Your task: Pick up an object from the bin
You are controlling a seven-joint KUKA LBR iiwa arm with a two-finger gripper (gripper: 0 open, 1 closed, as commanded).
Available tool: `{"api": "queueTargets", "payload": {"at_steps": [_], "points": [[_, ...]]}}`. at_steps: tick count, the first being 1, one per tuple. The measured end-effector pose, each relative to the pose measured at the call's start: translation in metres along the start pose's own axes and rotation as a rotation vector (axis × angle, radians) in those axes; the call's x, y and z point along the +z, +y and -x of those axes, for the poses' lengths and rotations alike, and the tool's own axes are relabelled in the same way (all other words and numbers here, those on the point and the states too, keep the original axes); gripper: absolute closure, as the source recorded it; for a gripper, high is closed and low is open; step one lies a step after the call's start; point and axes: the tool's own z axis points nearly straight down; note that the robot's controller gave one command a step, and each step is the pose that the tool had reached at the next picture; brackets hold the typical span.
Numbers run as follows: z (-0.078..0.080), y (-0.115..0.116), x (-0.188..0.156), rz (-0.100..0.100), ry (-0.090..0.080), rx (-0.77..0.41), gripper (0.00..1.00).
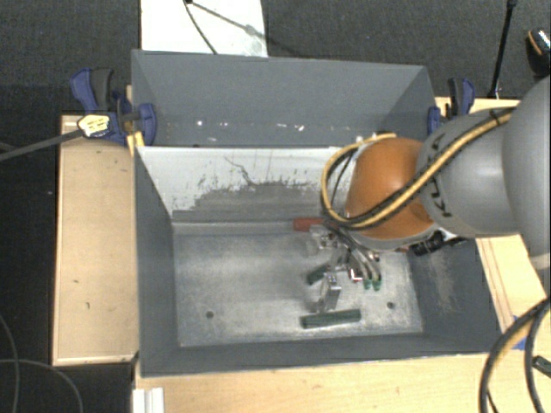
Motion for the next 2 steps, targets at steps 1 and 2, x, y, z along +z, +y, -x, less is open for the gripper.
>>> {"api": "queueTargets", "payload": {"at_steps": [1, 2], "points": [[0.019, -0.015, -0.032, 0.002, -0.009, 0.031, 0.0], [0.048, -0.005, 0.0, 0.003, -0.007, -0.036, 0.0]]}}
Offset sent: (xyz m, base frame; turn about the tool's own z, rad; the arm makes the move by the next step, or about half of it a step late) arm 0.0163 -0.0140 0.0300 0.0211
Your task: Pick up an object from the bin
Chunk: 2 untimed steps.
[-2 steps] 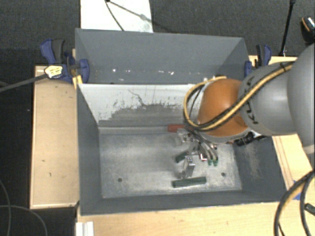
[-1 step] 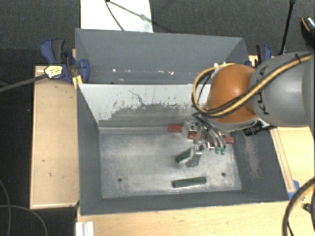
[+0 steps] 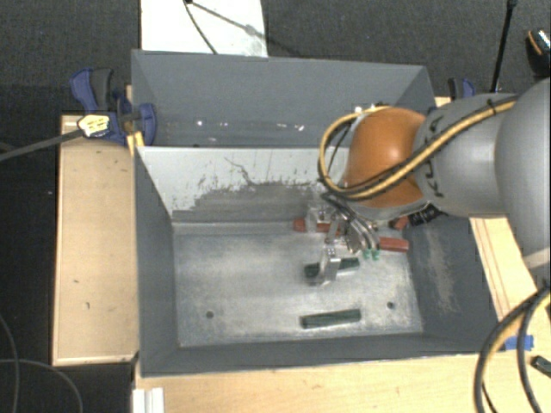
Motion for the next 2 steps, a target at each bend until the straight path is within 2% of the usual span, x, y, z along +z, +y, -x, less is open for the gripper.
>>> {"api": "queueTargets", "payload": {"at_steps": [1, 2], "points": [[-0.0206, -0.0646, -0.0011, -0.003, 0.004, -0.029, 0.0], [-0.0196, -0.0601, -0.0013, 0.0, 0.003, -0.031, 1.0]]}}
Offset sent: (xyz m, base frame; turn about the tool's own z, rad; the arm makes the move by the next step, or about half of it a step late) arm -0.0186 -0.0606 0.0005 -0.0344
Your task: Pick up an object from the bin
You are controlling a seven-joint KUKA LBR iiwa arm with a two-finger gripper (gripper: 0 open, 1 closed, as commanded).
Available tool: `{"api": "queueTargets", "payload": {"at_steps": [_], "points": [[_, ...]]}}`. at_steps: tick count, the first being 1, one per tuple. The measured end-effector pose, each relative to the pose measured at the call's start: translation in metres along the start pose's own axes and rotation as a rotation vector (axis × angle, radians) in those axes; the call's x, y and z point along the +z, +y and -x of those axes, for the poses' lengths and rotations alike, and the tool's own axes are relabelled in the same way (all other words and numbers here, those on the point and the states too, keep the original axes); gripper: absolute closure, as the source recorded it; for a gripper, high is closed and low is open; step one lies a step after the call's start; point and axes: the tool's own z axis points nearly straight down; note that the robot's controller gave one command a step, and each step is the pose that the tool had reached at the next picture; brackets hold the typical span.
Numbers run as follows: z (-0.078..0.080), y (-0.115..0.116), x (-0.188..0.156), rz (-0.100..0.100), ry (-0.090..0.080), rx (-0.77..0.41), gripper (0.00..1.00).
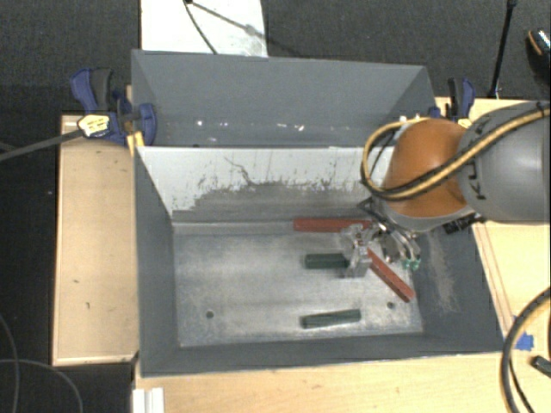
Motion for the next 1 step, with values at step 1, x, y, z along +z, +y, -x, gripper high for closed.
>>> {"api": "queueTargets", "payload": {"at_steps": [1], "points": [[0.0014, -0.0002, -0.034, -0.001, -0.005, 0.004, 1.0]]}}
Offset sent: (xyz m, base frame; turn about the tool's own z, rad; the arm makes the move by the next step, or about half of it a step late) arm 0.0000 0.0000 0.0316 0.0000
